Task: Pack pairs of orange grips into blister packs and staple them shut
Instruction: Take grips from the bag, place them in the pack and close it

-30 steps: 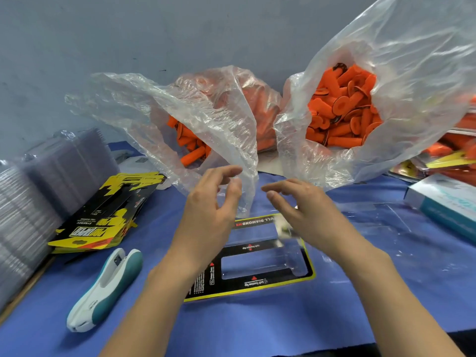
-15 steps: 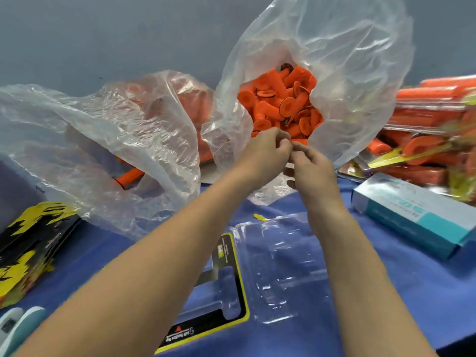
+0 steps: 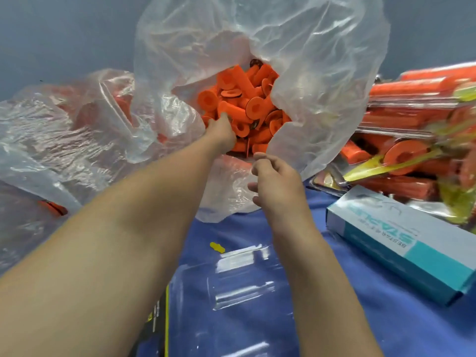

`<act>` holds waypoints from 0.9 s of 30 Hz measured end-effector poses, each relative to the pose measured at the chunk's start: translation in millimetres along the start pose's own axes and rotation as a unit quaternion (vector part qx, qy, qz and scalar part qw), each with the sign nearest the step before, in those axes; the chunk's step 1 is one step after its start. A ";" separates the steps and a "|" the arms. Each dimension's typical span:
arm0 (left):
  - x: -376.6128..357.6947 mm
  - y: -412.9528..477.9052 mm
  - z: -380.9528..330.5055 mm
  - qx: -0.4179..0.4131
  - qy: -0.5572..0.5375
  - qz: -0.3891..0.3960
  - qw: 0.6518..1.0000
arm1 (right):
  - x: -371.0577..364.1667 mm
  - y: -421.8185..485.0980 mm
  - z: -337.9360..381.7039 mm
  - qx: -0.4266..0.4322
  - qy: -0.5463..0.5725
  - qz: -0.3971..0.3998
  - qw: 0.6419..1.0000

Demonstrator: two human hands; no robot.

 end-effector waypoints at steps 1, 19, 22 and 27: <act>-1.3 4.8 -1.1 -0.007 0.007 -0.012 1.000 | 1.4 2.0 -0.7 0.002 -0.002 0.000 1.000; 15.6 -2.0 13.4 -0.074 0.106 -0.056 0.990 | 10.3 -25.6 3.1 0.047 -0.063 0.009 0.997; 5.5 3.5 13.0 -0.050 0.088 -0.051 0.994 | 12.9 -21.2 0.8 0.044 -0.062 0.002 0.997; 1.6 11.3 12.8 -0.003 0.061 -0.126 0.990 | 3.0 -14.2 -4.4 0.061 -0.067 0.039 0.995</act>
Point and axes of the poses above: each hand's wrist, its own y-axis towards the middle knuckle, its own x-axis out of the back of the hand, z = x × y, the point moved 5 cm from there along y, towards the middle knuckle, and after that the axes turned 6 degrees about x, right-handed, at the moved point
